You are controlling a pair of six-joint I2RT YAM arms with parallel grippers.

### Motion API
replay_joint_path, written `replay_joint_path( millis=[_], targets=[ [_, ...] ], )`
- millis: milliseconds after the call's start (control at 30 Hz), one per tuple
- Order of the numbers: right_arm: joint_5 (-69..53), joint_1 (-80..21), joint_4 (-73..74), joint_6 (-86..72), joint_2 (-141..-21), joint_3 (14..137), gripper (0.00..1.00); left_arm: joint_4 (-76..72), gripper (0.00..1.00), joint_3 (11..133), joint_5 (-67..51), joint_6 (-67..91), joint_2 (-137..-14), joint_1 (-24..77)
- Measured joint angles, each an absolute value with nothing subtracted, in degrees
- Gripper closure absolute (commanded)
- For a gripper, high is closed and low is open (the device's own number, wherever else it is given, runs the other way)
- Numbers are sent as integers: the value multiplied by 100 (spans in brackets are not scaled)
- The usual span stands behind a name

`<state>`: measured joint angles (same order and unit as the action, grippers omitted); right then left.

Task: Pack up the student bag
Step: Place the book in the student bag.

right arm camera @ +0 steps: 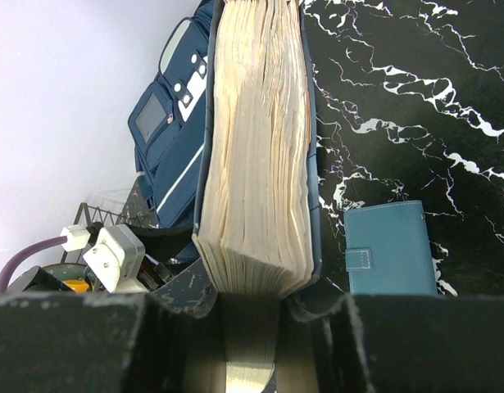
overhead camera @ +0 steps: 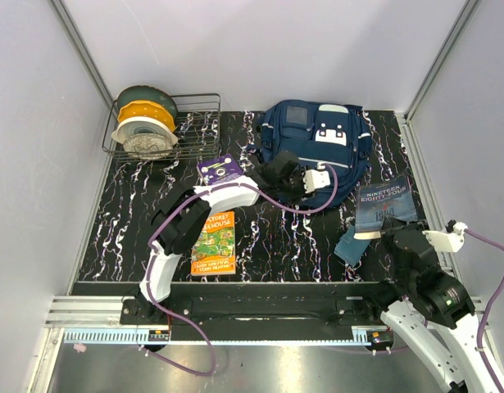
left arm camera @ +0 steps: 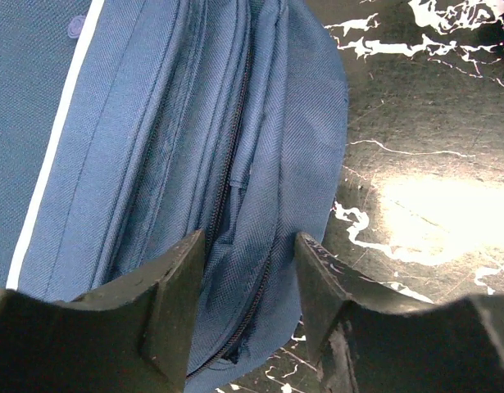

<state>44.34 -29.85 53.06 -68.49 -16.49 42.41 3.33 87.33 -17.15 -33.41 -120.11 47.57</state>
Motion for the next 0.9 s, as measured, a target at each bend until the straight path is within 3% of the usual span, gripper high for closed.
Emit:
replay_joint_path(
  millis=[167,233,267,300,467,600,900],
  targets=[
    [4397,-2982,5308,-6943,-1599,4241,100,336,58,8814,-1691,-3232,-12011,4757],
    [4392,-2982,5308,-6965,-1584,4239,100,353,66,8868,-1723,-3203,-12011,4757],
    [4390,-2982,5308,-6980,-1577,4237,100,370,79,8899,-1741,-3183,-12011,4757],
    [4390,-2982,5308,-6991,-1573,4233,100,390,82,8932,-1769,-3175,-12011,4755],
    [4386,-2985,5319,-7002,-1542,4228,100,478,82,9052,-1826,-3146,-12036,4744],
    [4386,-2985,5352,-7022,-1492,4228,100,517,100,9072,-1844,-3155,-12086,4735],
    [4388,-2982,5502,-7043,-1444,4217,100,593,100,9078,-1837,-3114,-12099,4735]
  ],
)
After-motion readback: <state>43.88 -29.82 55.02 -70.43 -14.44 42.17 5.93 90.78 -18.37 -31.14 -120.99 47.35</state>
